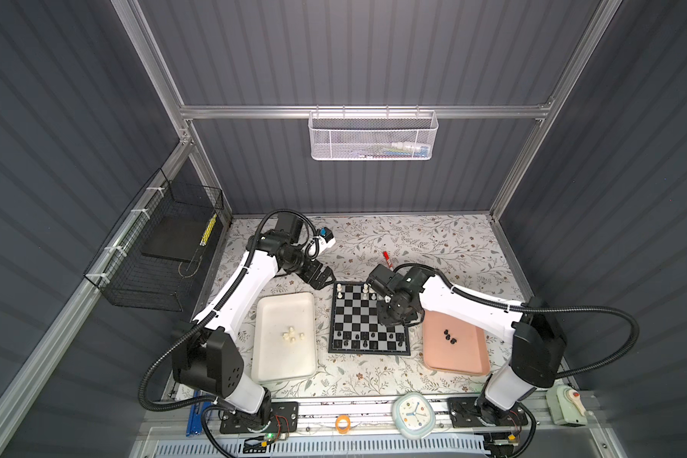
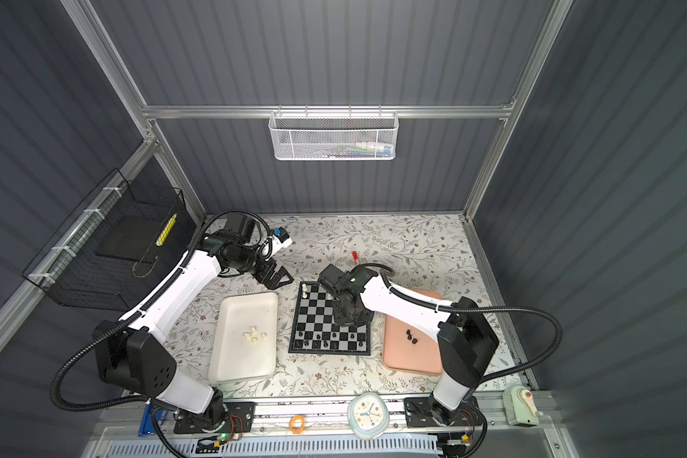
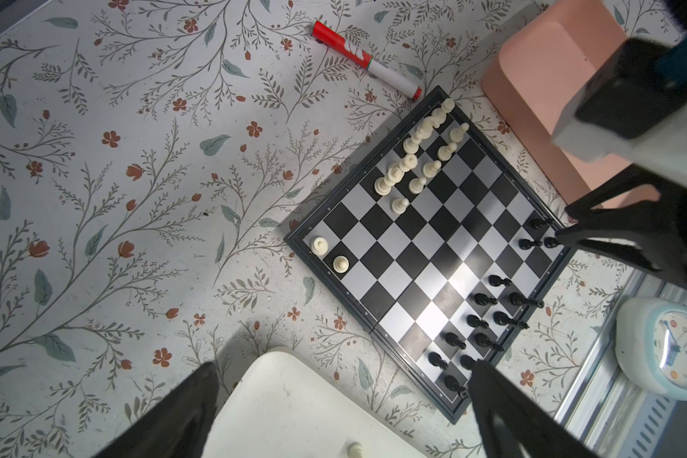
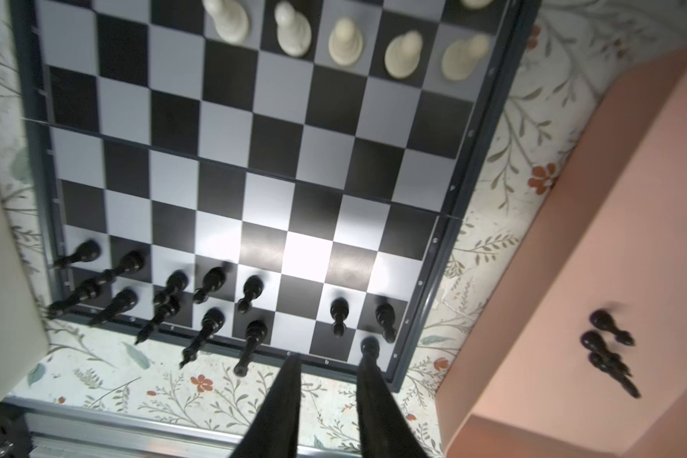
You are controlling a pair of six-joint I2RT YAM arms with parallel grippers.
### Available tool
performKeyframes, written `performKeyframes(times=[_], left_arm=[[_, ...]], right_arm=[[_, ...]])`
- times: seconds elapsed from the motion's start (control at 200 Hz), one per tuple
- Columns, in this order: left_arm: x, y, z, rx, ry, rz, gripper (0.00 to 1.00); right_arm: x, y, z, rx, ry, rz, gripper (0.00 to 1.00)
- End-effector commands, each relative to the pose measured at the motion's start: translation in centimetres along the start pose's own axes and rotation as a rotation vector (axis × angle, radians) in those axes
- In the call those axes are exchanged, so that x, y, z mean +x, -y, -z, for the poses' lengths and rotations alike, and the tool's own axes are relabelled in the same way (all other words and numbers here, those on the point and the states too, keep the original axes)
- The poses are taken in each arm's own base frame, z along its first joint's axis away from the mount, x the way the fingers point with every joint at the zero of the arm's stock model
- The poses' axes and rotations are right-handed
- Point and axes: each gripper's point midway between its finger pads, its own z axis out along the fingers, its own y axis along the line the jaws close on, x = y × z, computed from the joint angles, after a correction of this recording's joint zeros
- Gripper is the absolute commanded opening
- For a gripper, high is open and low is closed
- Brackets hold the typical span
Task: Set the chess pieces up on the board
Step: 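Lower the black piece onto the board's black-piece row and open the right gripper, then move the open right gripper back over the pink tray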
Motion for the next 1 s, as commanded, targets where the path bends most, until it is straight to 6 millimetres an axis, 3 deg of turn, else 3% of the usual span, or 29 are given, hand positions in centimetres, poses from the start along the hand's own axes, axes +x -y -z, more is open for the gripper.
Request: performKeyframes(times=[0.0, 0.185, 0.455, 0.735, 0.995], left_arm=[[0.2, 1.2, 0.9, 0.029, -0.002, -0.02, 1.0], [0.1, 1.5, 0.8, 0.049, 0.002, -0.023, 0.99], [-0.2, 2.0, 0.0, 0.097, -0.012, -0.01, 1.0], [-0.5, 3.0, -1.0, 0.158, -0.037, -0.019, 0.99], [0.0, 5.0, -0.3, 0.24, -0.032, -0.056, 1.0]], right_arm=[[-1.0, 2.5, 2.6, 0.033, 0.052, -0.028, 0.27], [-1.3, 7.2, 3.3, -0.03, 0.102, -0.172, 0.24], [1.5, 13.7, 3.4, -0.002, 0.109, -0.338, 0.23], [4.2, 16.9, 1.6, 0.084, 0.047, -0.383, 0.26], [4.4, 18.7, -0.3, 0.122, 0.038, -0.386, 0.27]])
